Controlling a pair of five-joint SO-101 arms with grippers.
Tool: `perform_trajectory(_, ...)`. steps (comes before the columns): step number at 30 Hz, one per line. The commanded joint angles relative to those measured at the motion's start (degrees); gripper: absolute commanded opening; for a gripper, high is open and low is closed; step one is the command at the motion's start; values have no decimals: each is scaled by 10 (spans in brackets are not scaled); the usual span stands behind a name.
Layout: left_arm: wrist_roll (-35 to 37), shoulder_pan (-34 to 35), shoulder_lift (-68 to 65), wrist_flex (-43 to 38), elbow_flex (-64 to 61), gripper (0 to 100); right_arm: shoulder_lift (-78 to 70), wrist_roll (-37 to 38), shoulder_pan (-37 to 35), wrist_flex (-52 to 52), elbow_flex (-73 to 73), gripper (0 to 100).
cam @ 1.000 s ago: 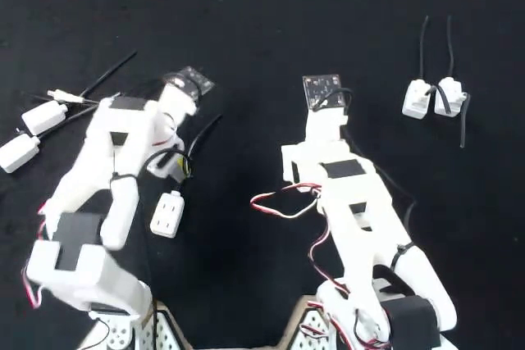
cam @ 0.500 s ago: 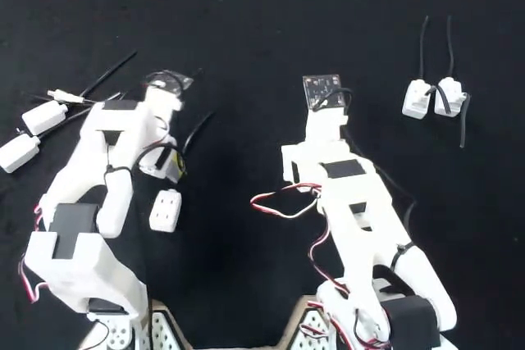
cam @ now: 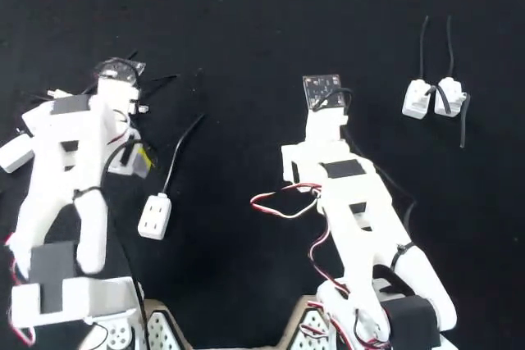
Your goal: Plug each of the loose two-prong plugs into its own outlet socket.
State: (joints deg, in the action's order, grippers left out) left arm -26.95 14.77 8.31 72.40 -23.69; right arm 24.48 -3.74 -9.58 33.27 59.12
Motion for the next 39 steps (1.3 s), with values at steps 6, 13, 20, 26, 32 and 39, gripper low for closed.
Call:
perform_trajectory(6, -133, 55, 4, -33, -98, 230, 21, -1, 11, 4, -33, 204)
perform_trajectory(13, -127, 3, -3, -43, -145, 228, 23, -1, 12, 6, -35, 204)
perform_trajectory(20, -62, -149, 37, -1, -175, 230, 23, -1, 13, 6, -35, 204)
perform_trajectory(26, -4, -271, 49, -15, -178, 231, 23, -1, 13, 6, -34, 204)
perform_trajectory(32, 12, -291, 50, -10, -157, 231, 23, -1, 13, 6, -33, 204)
perform_trajectory(39, 19, -172, 45, -42, -91, 228, 23, -1, 12, 6, -34, 204)
